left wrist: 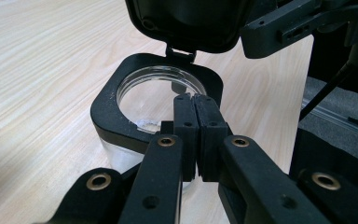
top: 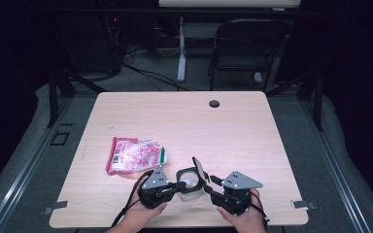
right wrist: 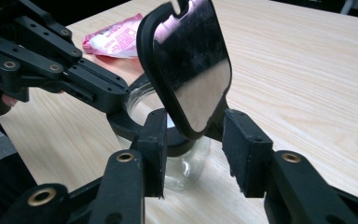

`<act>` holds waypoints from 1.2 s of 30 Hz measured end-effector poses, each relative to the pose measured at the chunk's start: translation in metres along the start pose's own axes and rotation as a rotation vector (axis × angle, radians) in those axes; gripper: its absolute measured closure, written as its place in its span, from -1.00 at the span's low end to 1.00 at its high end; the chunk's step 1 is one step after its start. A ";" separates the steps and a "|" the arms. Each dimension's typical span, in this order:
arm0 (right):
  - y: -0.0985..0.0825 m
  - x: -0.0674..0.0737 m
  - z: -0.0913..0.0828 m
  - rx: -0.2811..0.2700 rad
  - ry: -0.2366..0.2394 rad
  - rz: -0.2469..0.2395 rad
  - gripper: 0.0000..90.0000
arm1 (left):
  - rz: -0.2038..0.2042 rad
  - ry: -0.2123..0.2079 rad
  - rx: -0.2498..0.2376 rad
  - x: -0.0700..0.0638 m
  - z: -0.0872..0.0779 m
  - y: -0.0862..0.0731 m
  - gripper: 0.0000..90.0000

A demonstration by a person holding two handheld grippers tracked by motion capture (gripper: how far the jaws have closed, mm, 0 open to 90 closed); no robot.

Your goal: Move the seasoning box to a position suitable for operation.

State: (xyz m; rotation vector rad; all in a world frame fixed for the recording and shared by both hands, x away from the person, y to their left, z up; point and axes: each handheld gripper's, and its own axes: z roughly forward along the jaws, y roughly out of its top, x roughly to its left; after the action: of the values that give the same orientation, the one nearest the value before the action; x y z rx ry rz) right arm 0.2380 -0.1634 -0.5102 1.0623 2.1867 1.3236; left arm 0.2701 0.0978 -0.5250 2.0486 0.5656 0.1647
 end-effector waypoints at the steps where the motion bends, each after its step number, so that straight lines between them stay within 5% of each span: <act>1: 0.000 -0.001 -0.001 0.001 -0.003 0.002 0.38 | -0.002 -0.003 0.001 0.000 0.000 0.000 0.97; 10: -0.003 -0.009 -0.006 0.019 -0.021 0.030 0.53 | -0.003 -0.013 0.002 0.001 0.000 0.000 0.97; 15: -0.004 -0.001 -0.001 0.022 -0.003 -0.004 0.35 | -0.006 -0.015 -0.002 0.001 0.000 0.000 0.97; 23: 0.001 0.012 0.017 -0.025 -0.081 -0.019 0.28 | -0.004 -0.008 -0.003 0.001 0.000 -0.001 0.97; 27: 0.005 0.015 0.023 -0.052 -0.132 -0.025 0.45 | -0.003 -0.006 -0.006 0.001 0.000 -0.001 0.97; 36: 0.007 0.010 0.017 -0.062 -0.125 0.026 0.70 | -0.002 -0.009 -0.007 0.001 0.000 -0.002 0.97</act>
State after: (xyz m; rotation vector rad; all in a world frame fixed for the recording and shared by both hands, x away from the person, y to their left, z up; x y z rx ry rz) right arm 0.2456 -0.1441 -0.5124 1.1219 2.0354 1.2913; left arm 0.2700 0.0990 -0.5263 2.0410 0.5610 0.1554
